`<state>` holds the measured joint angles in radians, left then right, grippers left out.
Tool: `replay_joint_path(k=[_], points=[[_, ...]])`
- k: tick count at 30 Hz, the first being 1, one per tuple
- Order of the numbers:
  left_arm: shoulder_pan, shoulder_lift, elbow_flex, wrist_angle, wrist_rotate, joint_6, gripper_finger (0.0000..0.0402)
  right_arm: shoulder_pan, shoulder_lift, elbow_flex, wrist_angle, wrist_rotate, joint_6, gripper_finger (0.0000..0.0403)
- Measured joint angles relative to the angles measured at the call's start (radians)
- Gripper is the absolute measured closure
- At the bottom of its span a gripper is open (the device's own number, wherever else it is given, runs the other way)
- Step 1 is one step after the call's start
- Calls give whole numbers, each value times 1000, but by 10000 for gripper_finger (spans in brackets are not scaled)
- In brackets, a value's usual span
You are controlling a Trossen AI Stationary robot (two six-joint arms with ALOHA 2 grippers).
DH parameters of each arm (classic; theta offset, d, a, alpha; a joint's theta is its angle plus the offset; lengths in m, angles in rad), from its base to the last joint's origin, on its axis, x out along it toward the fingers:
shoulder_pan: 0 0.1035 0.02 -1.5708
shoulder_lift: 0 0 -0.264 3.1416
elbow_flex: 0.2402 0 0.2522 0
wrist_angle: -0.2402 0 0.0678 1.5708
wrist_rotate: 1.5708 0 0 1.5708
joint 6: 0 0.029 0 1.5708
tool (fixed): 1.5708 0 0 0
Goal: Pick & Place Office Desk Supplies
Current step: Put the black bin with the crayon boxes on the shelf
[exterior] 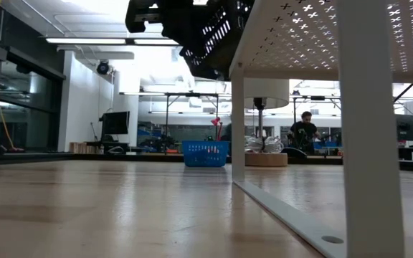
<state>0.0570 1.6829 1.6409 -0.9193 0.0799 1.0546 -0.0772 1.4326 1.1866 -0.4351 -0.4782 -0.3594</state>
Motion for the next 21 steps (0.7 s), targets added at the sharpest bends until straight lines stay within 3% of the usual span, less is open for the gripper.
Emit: replay_joint_path(k=[8,21], points=[[0,0,0,2,0,6,392,0,0,0,0,-3,0,401],[0,-1,0,5,-3,-5,305,0,0,0,-5,-4,18,401]])
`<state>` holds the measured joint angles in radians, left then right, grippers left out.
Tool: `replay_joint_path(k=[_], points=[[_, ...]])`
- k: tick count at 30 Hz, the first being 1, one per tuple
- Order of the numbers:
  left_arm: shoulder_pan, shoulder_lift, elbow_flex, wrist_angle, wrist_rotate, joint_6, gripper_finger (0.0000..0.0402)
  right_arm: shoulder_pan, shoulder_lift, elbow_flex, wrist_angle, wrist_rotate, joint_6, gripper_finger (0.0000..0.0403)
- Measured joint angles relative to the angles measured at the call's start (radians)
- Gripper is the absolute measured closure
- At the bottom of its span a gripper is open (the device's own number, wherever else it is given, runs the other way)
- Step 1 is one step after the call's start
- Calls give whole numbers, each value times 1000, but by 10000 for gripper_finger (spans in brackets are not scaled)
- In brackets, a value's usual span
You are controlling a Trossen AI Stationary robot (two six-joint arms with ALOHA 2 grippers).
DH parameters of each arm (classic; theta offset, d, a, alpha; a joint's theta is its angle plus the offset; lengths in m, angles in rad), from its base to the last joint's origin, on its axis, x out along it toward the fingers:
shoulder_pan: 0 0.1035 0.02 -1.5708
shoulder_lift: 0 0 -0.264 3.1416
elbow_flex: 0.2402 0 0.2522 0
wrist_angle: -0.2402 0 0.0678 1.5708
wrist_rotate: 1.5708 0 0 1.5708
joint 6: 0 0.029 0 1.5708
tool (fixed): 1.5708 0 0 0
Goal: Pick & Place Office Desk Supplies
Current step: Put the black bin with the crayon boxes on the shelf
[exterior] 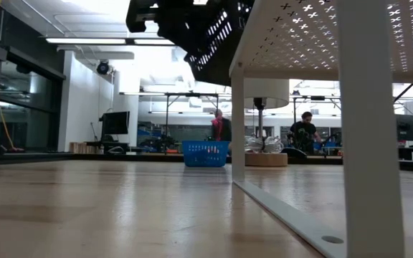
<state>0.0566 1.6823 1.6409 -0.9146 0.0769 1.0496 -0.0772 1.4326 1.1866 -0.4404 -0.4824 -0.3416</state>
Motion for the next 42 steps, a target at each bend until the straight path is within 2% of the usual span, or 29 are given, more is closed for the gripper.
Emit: replay_joint_path(k=[5,18,24,42], points=[[0,0,0,0,0,-8,293,0,0,0,-5,0,0,401],[0,0,0,23,-4,-29,293,21,0,0,-63,7,30,401],[0,0,0,59,-61,-26,293,41,0,0,-77,72,35,401],[-2,-26,0,65,-75,-47,293,40,0,0,-88,65,61,401]])
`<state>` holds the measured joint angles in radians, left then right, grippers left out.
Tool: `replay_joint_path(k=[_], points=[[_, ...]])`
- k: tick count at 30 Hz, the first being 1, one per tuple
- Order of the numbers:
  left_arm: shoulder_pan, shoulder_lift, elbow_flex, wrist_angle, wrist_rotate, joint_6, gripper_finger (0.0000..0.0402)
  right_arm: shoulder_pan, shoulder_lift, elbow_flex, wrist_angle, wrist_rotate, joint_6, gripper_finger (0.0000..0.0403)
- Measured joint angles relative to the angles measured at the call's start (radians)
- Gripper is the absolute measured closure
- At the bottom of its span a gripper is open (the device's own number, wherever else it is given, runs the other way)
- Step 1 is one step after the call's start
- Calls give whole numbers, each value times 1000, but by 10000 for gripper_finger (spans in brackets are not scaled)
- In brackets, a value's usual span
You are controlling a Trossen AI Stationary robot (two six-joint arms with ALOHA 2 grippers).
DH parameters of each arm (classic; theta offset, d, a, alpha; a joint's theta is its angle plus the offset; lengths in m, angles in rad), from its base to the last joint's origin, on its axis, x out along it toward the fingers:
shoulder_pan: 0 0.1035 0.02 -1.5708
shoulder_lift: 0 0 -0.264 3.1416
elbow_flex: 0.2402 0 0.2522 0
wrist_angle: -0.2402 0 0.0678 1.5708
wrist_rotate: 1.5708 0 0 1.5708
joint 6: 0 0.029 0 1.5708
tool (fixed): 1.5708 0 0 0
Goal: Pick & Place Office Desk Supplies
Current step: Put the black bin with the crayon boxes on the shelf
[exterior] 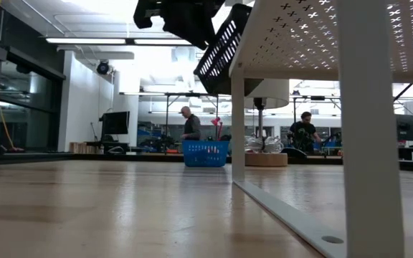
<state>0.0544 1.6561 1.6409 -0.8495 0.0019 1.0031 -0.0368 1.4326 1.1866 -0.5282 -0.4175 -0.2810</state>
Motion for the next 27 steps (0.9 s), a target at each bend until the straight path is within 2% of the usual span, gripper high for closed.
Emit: replay_joint_path(k=[27], points=[[0,-16,0,-6,3,-9,293,0,0,0,-8,0,27,401]])
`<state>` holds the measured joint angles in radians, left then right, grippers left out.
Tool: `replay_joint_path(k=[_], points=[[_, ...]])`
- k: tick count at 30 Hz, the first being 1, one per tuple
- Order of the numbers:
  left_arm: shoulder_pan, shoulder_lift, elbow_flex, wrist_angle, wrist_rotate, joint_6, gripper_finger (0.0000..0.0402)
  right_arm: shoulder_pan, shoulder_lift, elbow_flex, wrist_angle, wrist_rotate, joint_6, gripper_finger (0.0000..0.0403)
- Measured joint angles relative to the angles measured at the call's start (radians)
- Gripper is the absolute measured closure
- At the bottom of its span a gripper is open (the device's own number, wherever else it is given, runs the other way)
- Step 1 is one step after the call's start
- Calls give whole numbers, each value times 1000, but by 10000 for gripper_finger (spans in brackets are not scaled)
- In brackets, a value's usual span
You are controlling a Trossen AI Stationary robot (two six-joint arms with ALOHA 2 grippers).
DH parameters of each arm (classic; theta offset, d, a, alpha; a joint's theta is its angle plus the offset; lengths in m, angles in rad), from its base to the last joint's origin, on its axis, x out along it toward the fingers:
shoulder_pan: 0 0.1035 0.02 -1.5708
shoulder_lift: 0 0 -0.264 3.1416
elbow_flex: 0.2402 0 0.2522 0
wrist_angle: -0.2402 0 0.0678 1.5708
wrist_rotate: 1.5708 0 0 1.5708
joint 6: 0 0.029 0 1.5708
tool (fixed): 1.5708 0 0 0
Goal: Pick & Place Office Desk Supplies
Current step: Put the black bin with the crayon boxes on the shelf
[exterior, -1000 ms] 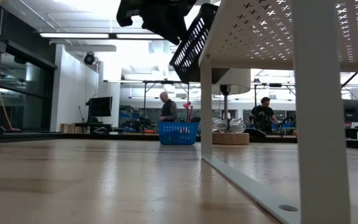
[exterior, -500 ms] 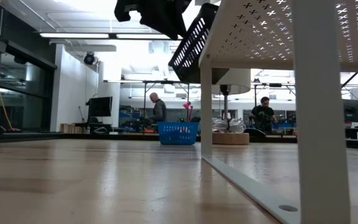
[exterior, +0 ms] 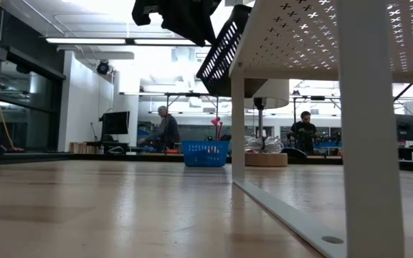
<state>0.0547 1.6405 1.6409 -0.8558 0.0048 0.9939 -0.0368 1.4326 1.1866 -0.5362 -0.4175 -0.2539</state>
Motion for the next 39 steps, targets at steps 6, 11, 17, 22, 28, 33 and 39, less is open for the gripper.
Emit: replay_joint_path(k=[6,11,17,22,28,33,39], points=[[0,-2,0,0,-2,0,293,0,0,0,-3,0,0,401],[0,-13,0,-3,-3,0,293,0,0,0,-9,8,4,401],[4,-30,0,-8,-3,-3,293,0,0,0,-14,23,7,401],[5,-44,0,-7,-7,1,293,0,0,0,-17,23,18,401],[10,-64,0,-29,-13,-28,293,0,0,0,-13,30,18,401],[29,-89,0,-84,-20,-116,293,24,-31,0,-35,129,31,401],[33,-118,0,-147,-68,-203,293,79,-105,0,-39,213,123,401]])
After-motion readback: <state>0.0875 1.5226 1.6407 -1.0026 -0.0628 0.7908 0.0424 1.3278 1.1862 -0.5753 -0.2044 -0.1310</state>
